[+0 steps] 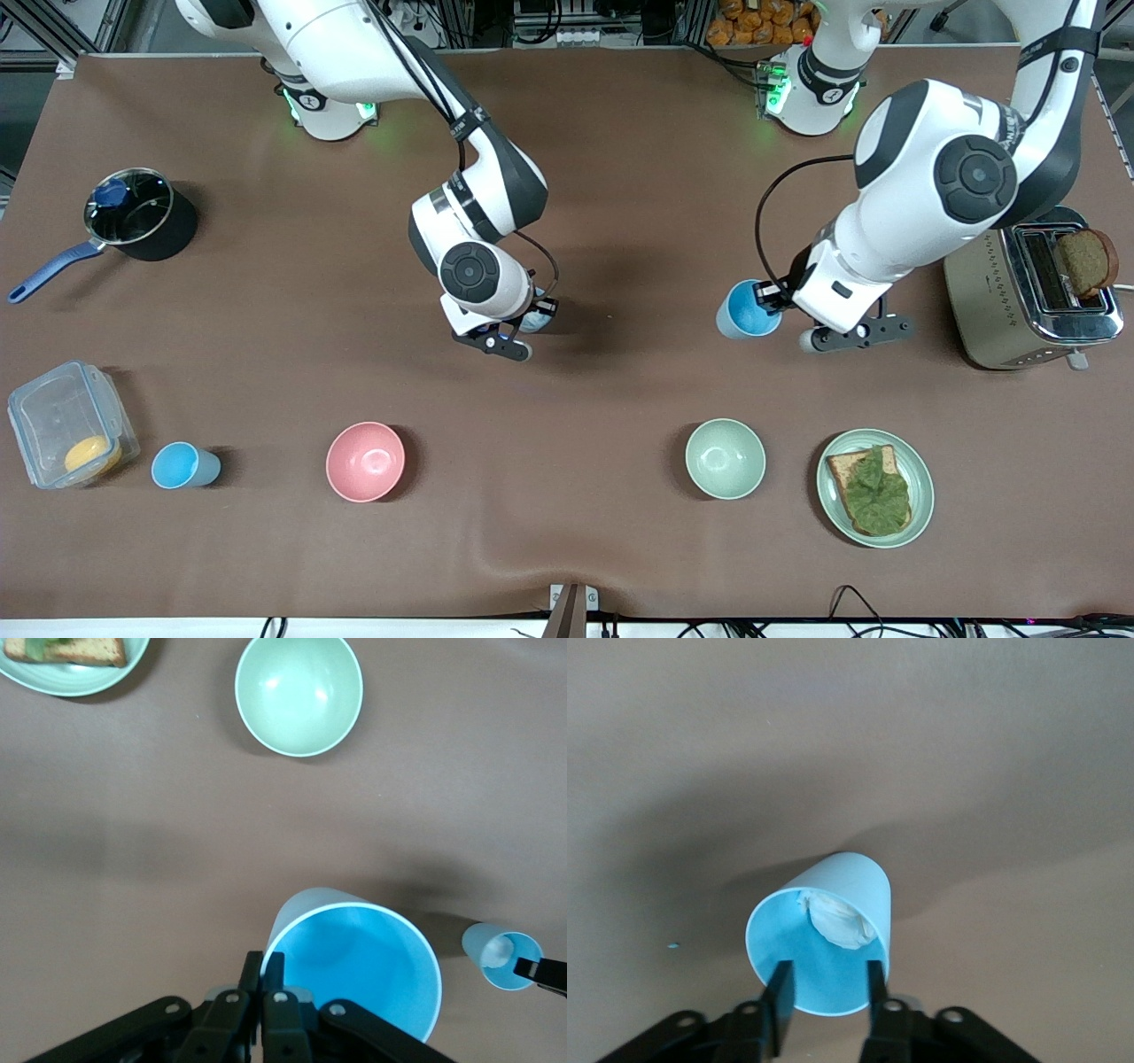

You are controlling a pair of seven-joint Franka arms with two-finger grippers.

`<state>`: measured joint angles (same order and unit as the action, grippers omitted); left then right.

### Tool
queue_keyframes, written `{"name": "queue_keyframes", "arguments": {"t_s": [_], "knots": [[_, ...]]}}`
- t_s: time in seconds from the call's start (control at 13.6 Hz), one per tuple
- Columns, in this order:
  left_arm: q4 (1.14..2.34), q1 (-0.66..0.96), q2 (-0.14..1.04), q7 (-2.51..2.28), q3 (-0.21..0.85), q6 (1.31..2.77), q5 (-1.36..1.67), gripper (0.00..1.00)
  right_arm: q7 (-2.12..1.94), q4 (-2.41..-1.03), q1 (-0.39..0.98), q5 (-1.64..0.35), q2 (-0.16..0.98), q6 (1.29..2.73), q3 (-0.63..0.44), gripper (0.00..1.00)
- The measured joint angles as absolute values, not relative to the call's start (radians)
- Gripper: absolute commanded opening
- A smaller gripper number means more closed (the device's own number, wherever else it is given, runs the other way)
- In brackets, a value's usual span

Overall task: Stack blue cups with both arms
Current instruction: 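Carry the cup to the table middle with the right gripper and set it down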

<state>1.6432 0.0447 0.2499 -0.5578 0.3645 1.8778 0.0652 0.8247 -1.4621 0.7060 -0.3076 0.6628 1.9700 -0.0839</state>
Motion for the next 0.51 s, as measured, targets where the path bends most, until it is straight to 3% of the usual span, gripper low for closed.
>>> {"name": "queue_keyframes", "arguments": {"t_s": [0.51], "knots": [[1.604, 0.095, 0.272, -0.648, 0.366, 1.865, 0.100, 0.00, 0.739, -1.382, 0.553, -0.290, 0.593, 1.794, -0.115, 1.00]]}}
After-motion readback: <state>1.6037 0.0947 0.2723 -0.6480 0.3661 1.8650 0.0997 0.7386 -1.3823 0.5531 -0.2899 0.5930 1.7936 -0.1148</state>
